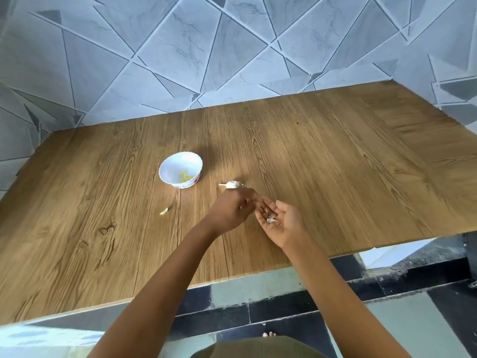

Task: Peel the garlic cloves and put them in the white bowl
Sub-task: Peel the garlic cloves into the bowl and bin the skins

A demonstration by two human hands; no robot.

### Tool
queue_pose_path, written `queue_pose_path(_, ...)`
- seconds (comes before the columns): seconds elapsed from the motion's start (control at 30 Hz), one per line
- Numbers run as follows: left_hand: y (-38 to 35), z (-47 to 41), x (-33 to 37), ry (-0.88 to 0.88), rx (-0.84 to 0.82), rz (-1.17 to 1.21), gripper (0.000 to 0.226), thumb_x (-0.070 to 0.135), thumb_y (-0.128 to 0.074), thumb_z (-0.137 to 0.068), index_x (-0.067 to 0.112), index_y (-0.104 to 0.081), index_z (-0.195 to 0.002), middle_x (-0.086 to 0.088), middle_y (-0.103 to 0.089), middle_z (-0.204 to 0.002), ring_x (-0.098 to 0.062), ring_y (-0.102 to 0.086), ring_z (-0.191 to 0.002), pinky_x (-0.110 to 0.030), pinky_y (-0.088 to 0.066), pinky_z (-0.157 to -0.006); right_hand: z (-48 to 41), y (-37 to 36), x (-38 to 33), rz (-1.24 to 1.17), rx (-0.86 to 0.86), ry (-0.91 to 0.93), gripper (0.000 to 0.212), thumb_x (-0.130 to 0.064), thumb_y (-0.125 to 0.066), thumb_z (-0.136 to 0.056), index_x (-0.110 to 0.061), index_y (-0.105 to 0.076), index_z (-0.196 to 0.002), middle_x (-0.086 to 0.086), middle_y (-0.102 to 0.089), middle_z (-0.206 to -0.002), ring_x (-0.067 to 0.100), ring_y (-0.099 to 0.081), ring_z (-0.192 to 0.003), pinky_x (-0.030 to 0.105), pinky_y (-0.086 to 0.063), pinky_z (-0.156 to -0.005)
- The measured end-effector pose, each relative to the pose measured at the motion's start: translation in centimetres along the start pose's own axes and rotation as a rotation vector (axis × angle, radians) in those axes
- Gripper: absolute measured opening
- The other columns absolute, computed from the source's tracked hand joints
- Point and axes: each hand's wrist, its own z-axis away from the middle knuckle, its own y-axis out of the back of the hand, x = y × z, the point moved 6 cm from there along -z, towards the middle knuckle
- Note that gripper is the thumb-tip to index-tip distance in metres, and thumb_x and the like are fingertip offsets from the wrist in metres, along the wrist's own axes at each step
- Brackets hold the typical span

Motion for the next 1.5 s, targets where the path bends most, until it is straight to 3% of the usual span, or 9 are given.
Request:
queue_pose_path(0.13, -0.3, 0.5, 0.6, 0.079, -0.029, -0.303, 0.017, 0.028, -0.06, -0.088, 0.026, -0.071, -0.101, 0.009, -0.065, -0.089, -0.006, -0.051, -0.072, -0.022, -0.033, -0.055, -0.2, -1.0, 0.9, 0.028, -0.028, -0.029, 0.033, -0.014, -0.033, -0.101, 0.004, -0.056, -0.087, 0.017, -0.058, -0.082, 0.023, -0.057, -0.073, 0.029, -0.048, -0.072)
queue_pose_path(0.3, 0.9, 1.7, -0.8, 0.227, 0.169, -0.088, 0.007, 0.024, -0.071, -0.075, 0.022, -0.064, -0.075, 0.015, -0.058, -0.071, -0.002, -0.05, -0.062, -0.027, -0.045, -0.059, -0.6, -1.7, 1.8, 0.069, -0.036, -0.069, 0.03, -0.014, -0.034, -0.1, 0.004, -0.056, -0.091, 0.018, -0.06, -0.088, 0.023, -0.059, -0.076, 0.029, -0.048, -0.073)
queue_pose_path(0.5, 3.0, 4.9, -3.3, 0.344, 0.312, 0.214, 0.02, 0.001, -0.064, -0.083, 0.017, -0.074, -0.089, 0.014, -0.068, -0.077, -0.001, -0.061, -0.067, -0.02, -0.05, -0.068, -0.8, -2.9, 3.4, 0.142, -0.062, -0.123, 0.032, -0.015, -0.033, -0.101, 0.004, -0.057, -0.091, 0.016, -0.059, -0.088, 0.024, -0.059, -0.081, 0.031, -0.048, -0.079)
queue_pose_path(0.63, 5.0, 10.3, -5.4, 0.548, 0.523, 0.284, 0.015, 0.003, -0.066, -0.083, 0.013, -0.074, -0.092, 0.013, -0.068, -0.079, -0.003, -0.061, -0.069, -0.023, -0.051, -0.073, -1.0, -4.6, 6.8, 0.295, -0.092, -0.19, 0.034, -0.015, -0.031, -0.101, 0.002, -0.058, -0.088, 0.012, -0.059, -0.087, 0.02, -0.056, -0.08, 0.03, -0.046, -0.084)
queue_pose_path(0.93, 8.7, 29.9, -7.8, 0.992, 0.921, 0.312, 0.014, 0.007, -0.068, -0.084, 0.018, -0.073, -0.092, 0.003, -0.073, -0.09, -0.009, -0.067, -0.081, -0.024, -0.052, -0.078, 1.7, -8.4, 21.7, 0.612, -0.272, -0.573, 0.036, -0.017, -0.03, -0.102, 0.0, -0.058, -0.088, 0.013, -0.06, -0.086, 0.02, -0.058, -0.078, 0.025, -0.054, -0.066)
queue_pose_path(1.07, 9.5, 38.0, -8.0, 1.102, 1.074, 0.327, 0.021, 0.0, -0.064, -0.085, 0.018, -0.071, -0.094, 0.002, -0.072, -0.092, 0.001, -0.065, -0.076, -0.011, -0.048, -0.068, 4.3, -9.1, 29.8, 0.716, -0.34, -0.721, 0.036, -0.017, -0.031, -0.101, 0.001, -0.058, -0.087, 0.013, -0.06, -0.083, 0.021, -0.057, -0.077, 0.025, -0.055, -0.06)
queue_pose_path(1.2, 9.6, 46.4, -9.1, 1.206, 1.168, 0.336, 0.023, 0.002, -0.066, -0.083, 0.023, -0.072, -0.09, 0.007, -0.073, -0.09, 0.001, -0.066, -0.078, -0.016, -0.052, -0.077, 7.0, -7.3, 39.6, 0.832, -0.341, -0.886, 0.035, -0.017, -0.033, -0.101, 0.002, -0.058, -0.086, 0.014, -0.061, -0.077, 0.022, -0.058, -0.075, 0.026, -0.056, -0.055)
queue_pose_path(1.33, 8.9, 54.8, -12.0, 1.314, 1.228, 0.369, 0.02, 0.001, -0.066, -0.082, 0.017, -0.074, -0.09, 0.006, -0.072, -0.085, 0.007, -0.063, -0.072, -0.013, -0.049, -0.071, 8.2, -4.5, 49.0, 0.89, -0.276, -0.982, 0.031, -0.015, -0.037, -0.099, 0.003, -0.059, -0.087, 0.015, -0.065, -0.072, 0.025, -0.063, -0.07, 0.03, -0.057, -0.056)
queue_pose_path(1.5, 6.6, 64.3, -18.9, 1.474, 1.327, 0.486, 0.018, 0.0, -0.063, -0.084, 0.009, -0.073, -0.096, -0.005, -0.072, -0.093, -0.014, -0.066, -0.083, -0.021, -0.053, -0.073, 6.6, -0.7, 59.9, 0.913, -0.224, -0.975, 0.031, -0.012, -0.036, -0.1, 0.004, -0.061, -0.09, 0.014, -0.068, -0.073, 0.023, -0.067, -0.067, 0.03, -0.059, -0.061)
